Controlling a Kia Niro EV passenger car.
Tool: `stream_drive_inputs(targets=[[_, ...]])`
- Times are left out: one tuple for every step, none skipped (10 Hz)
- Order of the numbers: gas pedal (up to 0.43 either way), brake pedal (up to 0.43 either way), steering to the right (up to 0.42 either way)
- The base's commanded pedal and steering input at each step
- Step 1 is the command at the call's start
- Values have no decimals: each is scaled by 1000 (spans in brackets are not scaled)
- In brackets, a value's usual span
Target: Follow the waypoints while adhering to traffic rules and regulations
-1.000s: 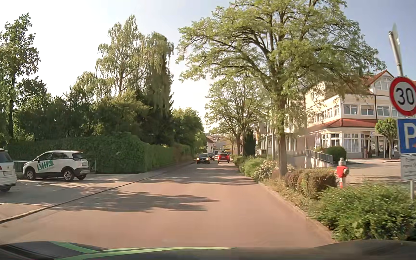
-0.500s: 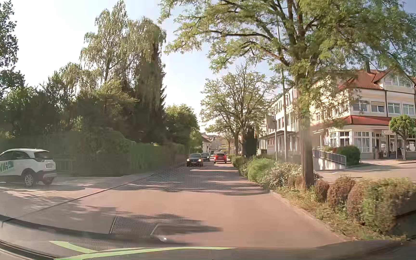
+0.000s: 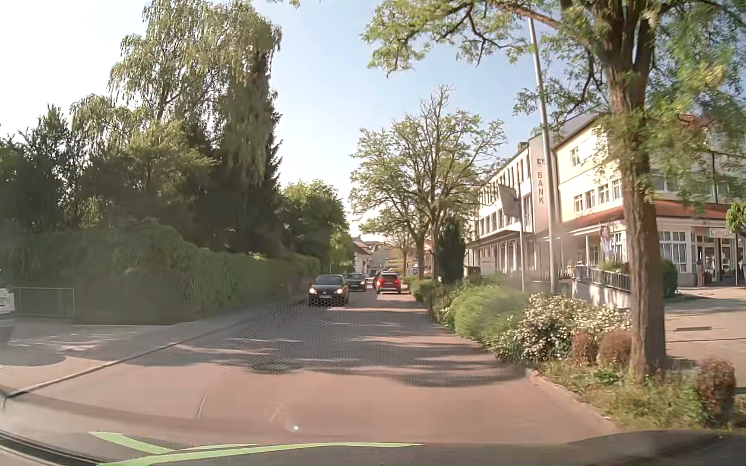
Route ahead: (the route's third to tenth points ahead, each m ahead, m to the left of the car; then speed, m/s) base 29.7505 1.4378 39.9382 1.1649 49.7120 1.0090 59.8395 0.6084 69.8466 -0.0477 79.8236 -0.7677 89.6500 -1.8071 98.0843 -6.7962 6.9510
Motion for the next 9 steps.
stream_drive_inputs(targets=[[39,0,14],[39,0,13],[39,0,12],[39,0,11],[39,0,11],[39,0,10],[39,0,10],[39,0,6],[39,0,3]])
